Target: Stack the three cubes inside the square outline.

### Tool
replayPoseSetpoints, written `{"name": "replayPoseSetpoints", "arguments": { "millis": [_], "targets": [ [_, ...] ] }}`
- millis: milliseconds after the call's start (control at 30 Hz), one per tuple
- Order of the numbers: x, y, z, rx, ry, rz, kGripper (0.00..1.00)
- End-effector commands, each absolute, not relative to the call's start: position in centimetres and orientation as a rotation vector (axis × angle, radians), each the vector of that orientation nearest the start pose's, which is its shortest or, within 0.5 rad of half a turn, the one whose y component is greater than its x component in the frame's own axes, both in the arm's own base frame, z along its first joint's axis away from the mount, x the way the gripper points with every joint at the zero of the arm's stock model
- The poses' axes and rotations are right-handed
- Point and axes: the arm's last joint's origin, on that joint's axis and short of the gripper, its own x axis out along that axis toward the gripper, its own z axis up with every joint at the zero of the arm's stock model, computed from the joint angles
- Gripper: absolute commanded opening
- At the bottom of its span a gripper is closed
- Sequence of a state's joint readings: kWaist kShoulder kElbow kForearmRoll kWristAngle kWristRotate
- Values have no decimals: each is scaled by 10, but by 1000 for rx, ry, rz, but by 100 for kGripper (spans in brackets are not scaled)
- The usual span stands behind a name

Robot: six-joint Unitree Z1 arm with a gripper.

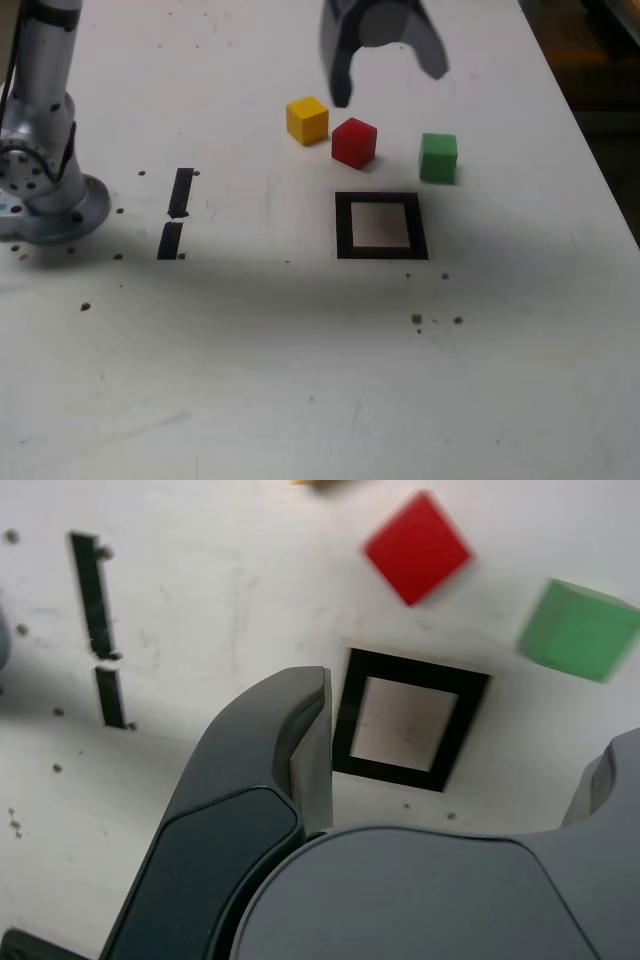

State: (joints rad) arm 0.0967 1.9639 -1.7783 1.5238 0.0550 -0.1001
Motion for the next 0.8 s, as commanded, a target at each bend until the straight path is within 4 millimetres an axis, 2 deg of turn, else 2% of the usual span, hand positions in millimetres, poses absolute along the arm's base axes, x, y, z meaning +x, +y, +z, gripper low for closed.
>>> {"name": "replayPoseSetpoints", "arguments": {
  "millis": [0,133,467,767],
  "targets": [
    [335,35,329,-263,1661,426,94],
    [335,36,324,-302,1628,550,94],
    [332,40,291,-447,1558,732,92],
    [325,40,285,-620,1556,824,89]
  ]
}}
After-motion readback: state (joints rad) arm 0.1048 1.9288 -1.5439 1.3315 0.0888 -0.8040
